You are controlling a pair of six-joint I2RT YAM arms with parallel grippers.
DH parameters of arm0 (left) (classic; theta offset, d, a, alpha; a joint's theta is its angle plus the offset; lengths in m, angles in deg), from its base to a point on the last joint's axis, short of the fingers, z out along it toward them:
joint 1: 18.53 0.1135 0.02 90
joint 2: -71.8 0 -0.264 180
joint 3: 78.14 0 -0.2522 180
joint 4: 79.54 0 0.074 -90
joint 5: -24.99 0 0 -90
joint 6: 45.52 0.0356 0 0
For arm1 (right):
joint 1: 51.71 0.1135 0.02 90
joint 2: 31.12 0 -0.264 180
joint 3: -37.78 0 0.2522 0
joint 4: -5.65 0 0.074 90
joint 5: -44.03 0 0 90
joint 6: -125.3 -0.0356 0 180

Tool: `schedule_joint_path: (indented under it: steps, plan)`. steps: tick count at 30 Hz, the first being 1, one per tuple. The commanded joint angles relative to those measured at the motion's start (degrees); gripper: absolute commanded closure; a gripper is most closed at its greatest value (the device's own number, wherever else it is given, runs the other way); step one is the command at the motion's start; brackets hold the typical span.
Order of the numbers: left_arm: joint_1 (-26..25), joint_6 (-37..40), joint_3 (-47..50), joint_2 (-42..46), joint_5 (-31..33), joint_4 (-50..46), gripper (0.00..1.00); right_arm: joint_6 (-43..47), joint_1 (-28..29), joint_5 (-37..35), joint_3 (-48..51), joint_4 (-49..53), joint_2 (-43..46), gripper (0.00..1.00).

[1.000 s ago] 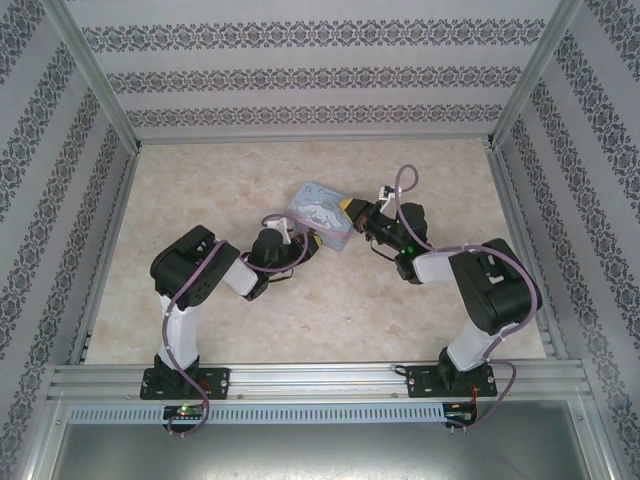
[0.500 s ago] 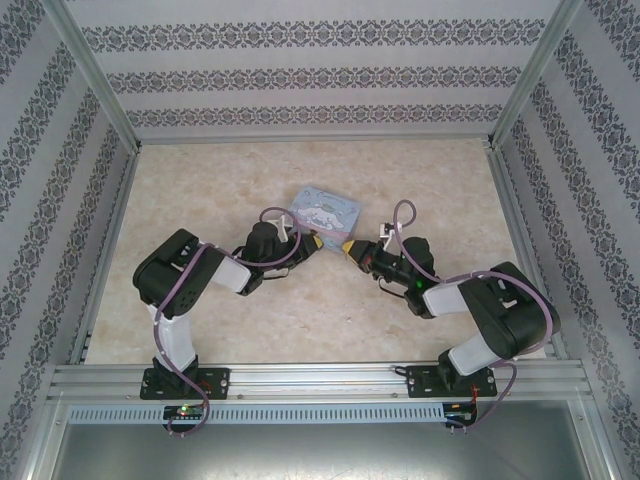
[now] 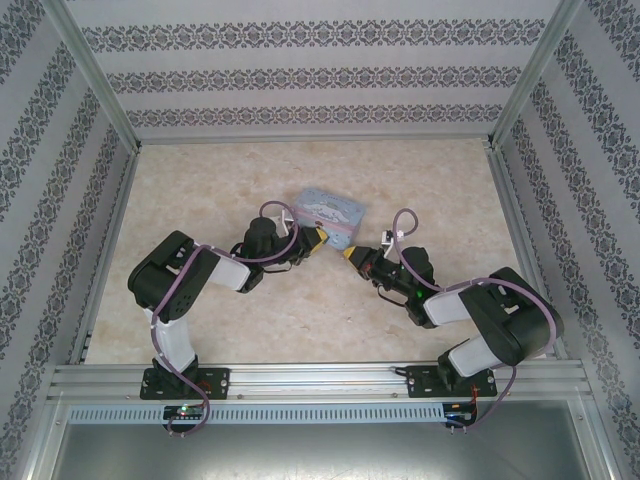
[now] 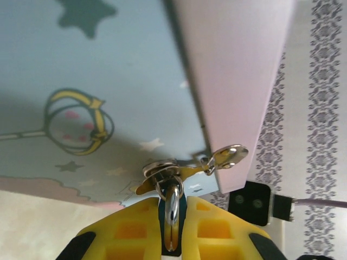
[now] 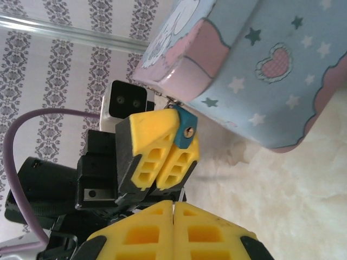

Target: Unlock a padlock with a key

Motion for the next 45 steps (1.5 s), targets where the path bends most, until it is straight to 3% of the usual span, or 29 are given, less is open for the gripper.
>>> schedule_joint_path:
  steps: [1,26,45]
  plan:
    - [0.5,-6.3,-0.4,0.2,1.2,9.9,1.0,-0.4,0.6,-3.1,-0.8,-3.4,0.8,1.0]
    - [-1.9,-19.2,-2.0,-0.9,8.4,17.6,1.0,-6.2,1.1,-6.7,-8.2,-13.0,-6.1,1.0]
    - [-2.2,-19.8,-2.4,-1.1,9.1,18.1,1.0,-6.9,1.4,-9.5,-9.2,-14.1,-10.2,1.0]
